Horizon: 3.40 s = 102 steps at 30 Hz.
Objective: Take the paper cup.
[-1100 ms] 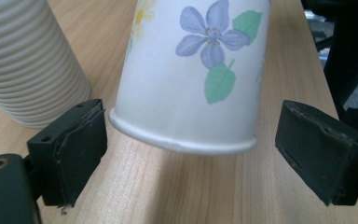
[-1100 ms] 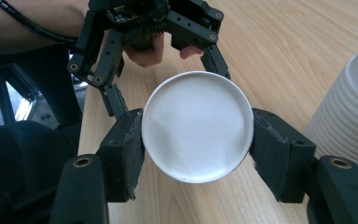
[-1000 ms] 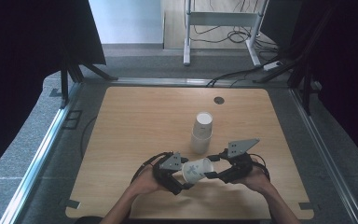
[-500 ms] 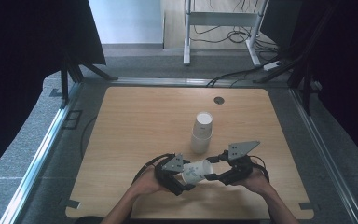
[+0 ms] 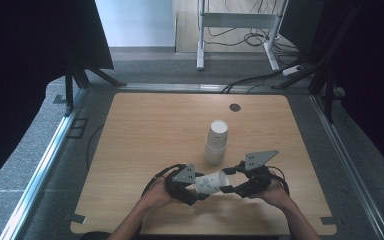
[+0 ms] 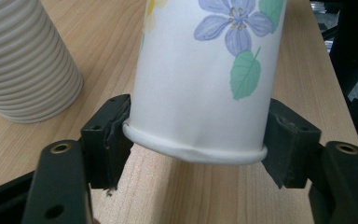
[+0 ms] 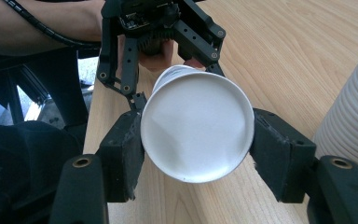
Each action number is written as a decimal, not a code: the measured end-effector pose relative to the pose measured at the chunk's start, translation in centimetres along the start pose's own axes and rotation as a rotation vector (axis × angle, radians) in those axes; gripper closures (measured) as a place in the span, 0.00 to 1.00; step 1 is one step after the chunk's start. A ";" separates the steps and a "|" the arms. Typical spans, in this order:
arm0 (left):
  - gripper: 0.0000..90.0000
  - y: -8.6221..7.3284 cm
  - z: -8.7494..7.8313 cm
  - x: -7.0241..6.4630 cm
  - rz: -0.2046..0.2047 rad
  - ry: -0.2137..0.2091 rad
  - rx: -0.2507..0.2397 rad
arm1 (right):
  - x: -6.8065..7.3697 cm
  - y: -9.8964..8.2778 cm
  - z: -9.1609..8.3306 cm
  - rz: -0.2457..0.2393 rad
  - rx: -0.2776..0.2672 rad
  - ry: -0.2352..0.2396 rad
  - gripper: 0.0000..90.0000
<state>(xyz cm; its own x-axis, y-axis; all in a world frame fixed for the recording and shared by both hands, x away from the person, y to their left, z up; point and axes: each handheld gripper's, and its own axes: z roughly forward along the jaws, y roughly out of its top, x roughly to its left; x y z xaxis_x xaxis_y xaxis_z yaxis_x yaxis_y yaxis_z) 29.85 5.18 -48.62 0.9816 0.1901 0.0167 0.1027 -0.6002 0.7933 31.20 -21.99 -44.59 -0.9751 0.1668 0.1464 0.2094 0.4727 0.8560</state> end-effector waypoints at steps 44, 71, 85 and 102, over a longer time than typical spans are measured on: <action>0.43 5.1 -0.8 -0.5 0.179 0.080 0.410 | 0.7 4.1 2.5 -0.061 0.495 -0.091 0.14; 0.43 6.2 0.2 -1.3 0.236 0.106 0.507 | 1.1 4.1 5.5 -0.146 0.649 -0.067 0.36; 0.39 6.0 0.1 -1.3 0.232 0.089 0.473 | 1.4 3.9 5.3 -0.127 0.650 -0.077 0.41; 0.14 6.2 -1.8 0.0 0.118 0.034 0.301 | 1.2 4.1 3.3 -0.152 0.527 -0.062 0.41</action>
<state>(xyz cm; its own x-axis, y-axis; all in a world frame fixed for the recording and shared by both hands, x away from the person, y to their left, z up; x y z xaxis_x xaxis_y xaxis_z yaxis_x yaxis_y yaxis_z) 30.16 2.82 -42.61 0.9842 0.1279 0.1221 0.0361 -0.8215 0.5690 31.11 -16.95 -42.53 -0.9944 0.1057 -0.0023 0.0905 0.8619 0.4989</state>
